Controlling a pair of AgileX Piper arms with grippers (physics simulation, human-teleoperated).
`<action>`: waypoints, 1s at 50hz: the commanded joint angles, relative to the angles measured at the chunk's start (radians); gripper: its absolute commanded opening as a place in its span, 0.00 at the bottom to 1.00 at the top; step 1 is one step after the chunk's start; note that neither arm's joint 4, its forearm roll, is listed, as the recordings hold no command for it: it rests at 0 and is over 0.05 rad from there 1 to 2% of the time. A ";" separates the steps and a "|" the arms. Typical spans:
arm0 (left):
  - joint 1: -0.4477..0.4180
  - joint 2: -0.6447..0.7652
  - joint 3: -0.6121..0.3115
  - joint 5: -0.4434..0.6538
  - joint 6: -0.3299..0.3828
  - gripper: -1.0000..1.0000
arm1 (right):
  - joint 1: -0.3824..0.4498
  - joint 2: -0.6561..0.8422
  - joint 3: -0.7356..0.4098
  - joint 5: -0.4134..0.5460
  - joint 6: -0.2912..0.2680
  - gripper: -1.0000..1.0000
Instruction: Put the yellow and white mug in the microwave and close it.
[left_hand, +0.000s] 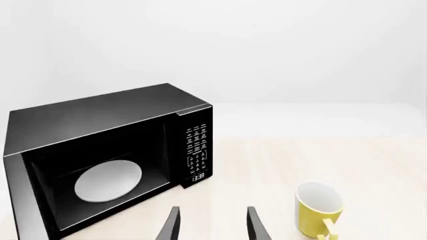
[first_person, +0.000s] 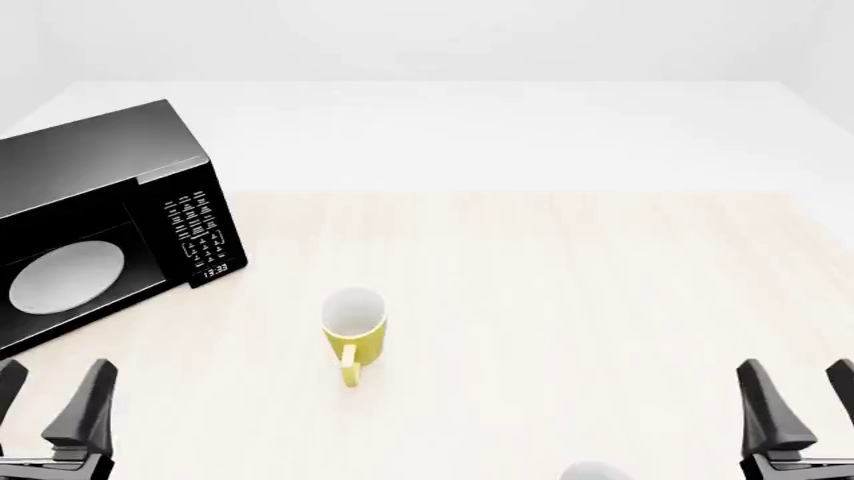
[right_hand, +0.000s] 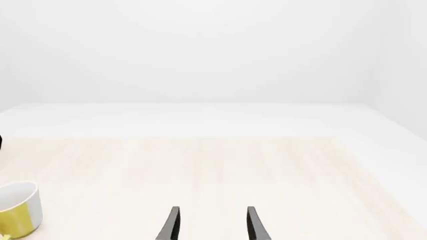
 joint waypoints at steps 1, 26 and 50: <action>0.000 0.008 -0.003 -0.001 -0.005 1.00 | 0.000 0.005 -0.003 -0.001 0.002 1.00; -0.034 -0.001 -0.017 0.024 0.007 1.00 | 0.001 0.006 -0.003 -0.001 0.002 1.00; -0.152 0.000 -0.126 0.211 0.035 1.00 | 0.001 0.006 -0.003 -0.001 0.002 1.00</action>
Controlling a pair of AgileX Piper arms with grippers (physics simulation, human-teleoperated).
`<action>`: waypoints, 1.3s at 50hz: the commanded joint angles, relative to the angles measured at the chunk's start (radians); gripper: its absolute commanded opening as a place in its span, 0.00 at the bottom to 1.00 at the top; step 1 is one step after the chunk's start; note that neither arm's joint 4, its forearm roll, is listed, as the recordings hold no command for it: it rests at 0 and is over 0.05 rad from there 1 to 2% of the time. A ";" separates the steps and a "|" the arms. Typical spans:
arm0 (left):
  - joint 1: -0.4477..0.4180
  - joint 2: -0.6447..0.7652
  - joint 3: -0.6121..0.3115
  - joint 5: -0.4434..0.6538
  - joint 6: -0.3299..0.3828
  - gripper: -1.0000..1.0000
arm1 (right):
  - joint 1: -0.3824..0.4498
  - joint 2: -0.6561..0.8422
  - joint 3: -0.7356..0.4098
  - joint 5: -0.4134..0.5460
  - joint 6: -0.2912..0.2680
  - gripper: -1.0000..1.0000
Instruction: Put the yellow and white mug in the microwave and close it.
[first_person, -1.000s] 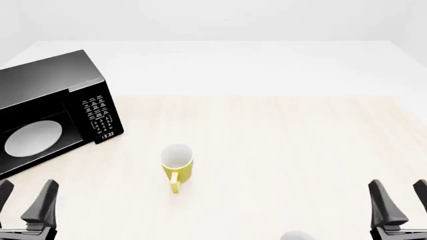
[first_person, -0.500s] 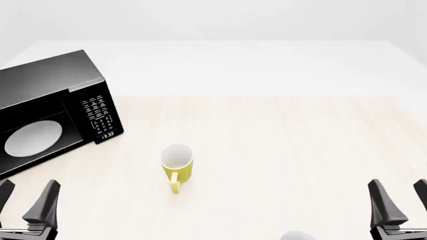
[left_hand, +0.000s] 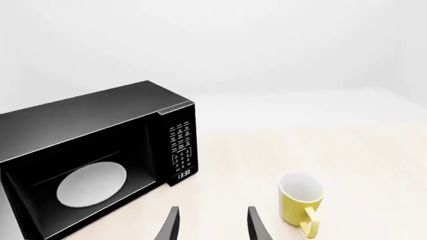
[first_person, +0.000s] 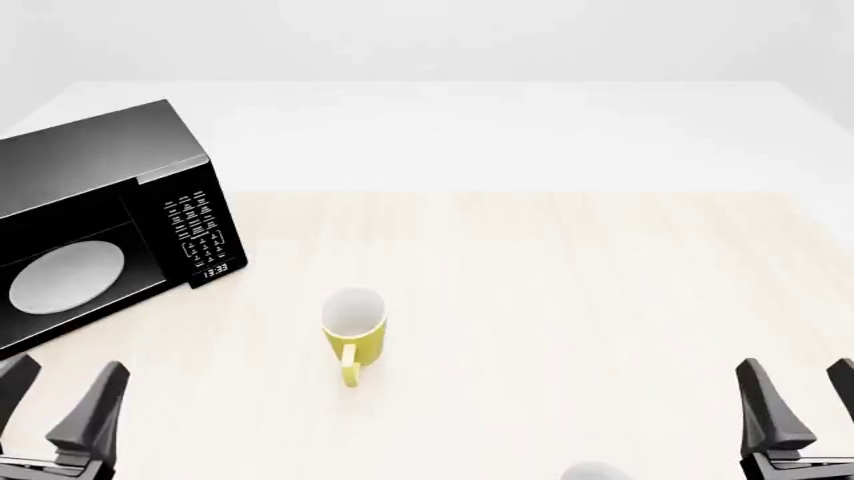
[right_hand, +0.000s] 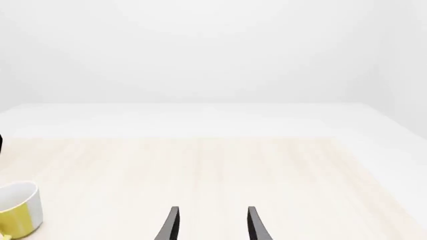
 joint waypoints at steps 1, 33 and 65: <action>-0.072 0.002 -0.063 0.114 0.018 1.00 | 0.000 0.000 0.000 0.000 0.000 1.00; -0.234 0.329 -0.245 0.098 -0.062 1.00 | 0.000 0.000 0.000 0.000 0.000 1.00; -0.334 0.673 -0.359 0.059 -0.278 1.00 | 0.000 0.000 0.000 0.000 0.000 1.00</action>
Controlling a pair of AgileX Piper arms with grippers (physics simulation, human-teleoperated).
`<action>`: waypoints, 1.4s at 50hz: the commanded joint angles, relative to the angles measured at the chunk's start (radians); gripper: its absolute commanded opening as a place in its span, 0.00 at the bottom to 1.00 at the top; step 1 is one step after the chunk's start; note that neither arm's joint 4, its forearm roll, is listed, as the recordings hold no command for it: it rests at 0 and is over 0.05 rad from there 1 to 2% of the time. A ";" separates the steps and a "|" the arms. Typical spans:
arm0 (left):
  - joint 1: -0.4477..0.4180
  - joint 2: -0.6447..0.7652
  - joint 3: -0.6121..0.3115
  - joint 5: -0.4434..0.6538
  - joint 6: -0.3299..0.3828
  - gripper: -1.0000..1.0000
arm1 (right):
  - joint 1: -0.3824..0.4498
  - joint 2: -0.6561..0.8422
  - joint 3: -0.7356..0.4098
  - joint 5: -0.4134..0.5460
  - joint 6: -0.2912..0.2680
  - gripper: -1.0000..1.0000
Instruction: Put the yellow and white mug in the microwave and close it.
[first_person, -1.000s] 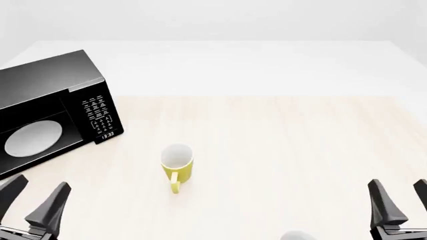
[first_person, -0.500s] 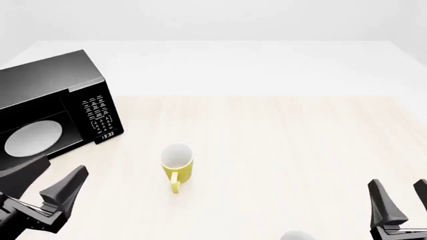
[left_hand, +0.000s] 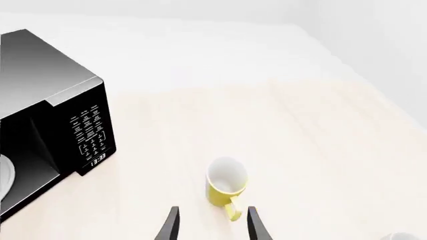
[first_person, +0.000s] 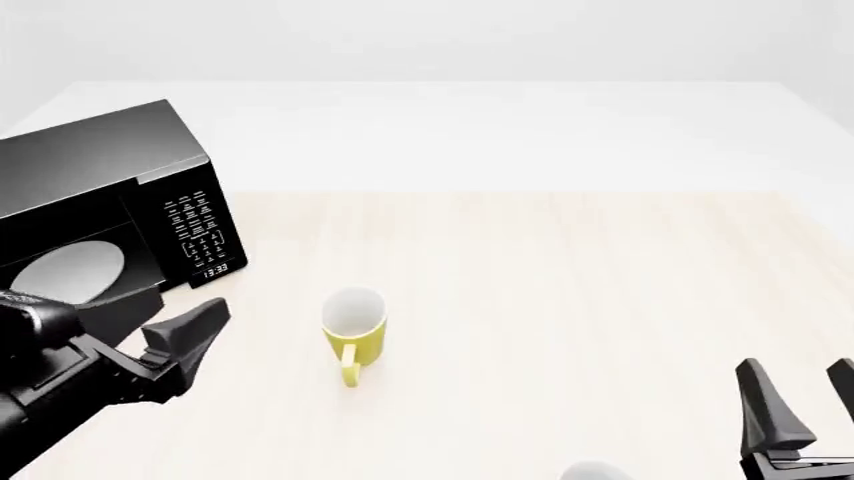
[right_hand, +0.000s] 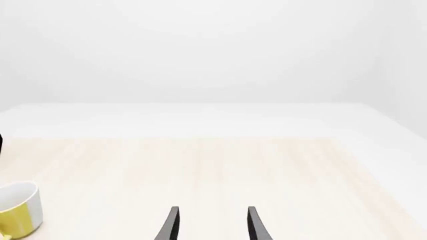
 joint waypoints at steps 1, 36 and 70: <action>-0.027 0.115 -0.013 -0.019 -0.087 1.00 | 0.000 0.000 0.000 0.000 0.000 1.00; -0.080 0.484 -0.002 -0.254 -0.120 1.00 | 0.000 0.000 0.000 0.000 0.000 1.00; -0.125 0.745 -0.006 -0.440 -0.230 1.00 | 0.000 0.000 0.000 0.000 0.000 1.00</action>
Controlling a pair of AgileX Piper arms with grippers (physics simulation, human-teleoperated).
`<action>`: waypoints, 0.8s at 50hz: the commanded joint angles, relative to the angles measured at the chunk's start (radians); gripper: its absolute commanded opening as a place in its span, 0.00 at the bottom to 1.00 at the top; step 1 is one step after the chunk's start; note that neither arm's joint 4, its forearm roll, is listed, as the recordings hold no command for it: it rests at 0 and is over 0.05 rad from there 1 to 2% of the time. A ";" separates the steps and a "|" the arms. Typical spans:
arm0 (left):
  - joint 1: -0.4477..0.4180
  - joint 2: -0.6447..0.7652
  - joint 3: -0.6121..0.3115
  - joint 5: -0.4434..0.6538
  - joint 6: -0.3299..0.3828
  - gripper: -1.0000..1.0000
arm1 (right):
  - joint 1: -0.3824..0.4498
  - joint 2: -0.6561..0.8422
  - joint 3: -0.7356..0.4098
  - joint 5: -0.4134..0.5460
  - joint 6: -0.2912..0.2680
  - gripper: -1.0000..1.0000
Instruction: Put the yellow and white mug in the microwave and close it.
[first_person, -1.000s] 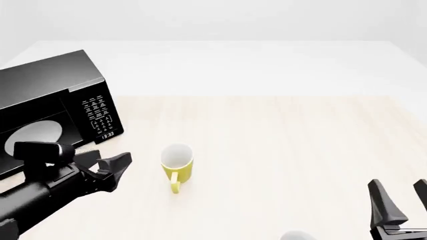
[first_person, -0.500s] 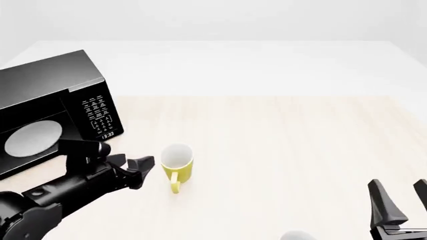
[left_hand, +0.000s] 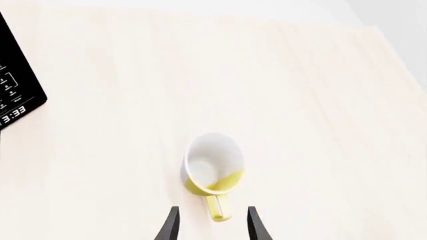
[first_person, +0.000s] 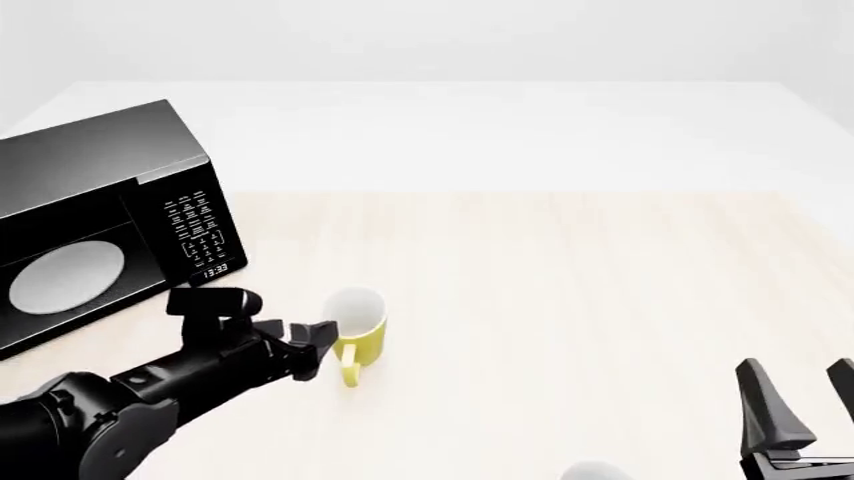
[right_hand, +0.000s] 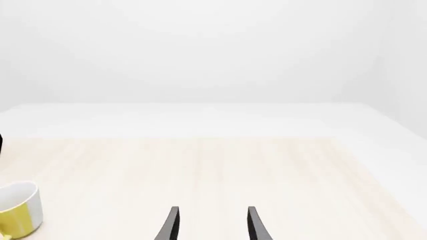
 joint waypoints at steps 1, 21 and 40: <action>-0.012 0.088 -0.004 -0.058 -0.037 1.00 | 0.000 0.000 0.000 0.000 0.000 1.00; -0.044 0.236 0.007 -0.151 -0.104 1.00 | 0.000 0.000 0.000 0.000 0.000 1.00; -0.053 0.323 -0.002 -0.197 -0.139 1.00 | 0.000 0.000 0.000 0.000 0.000 1.00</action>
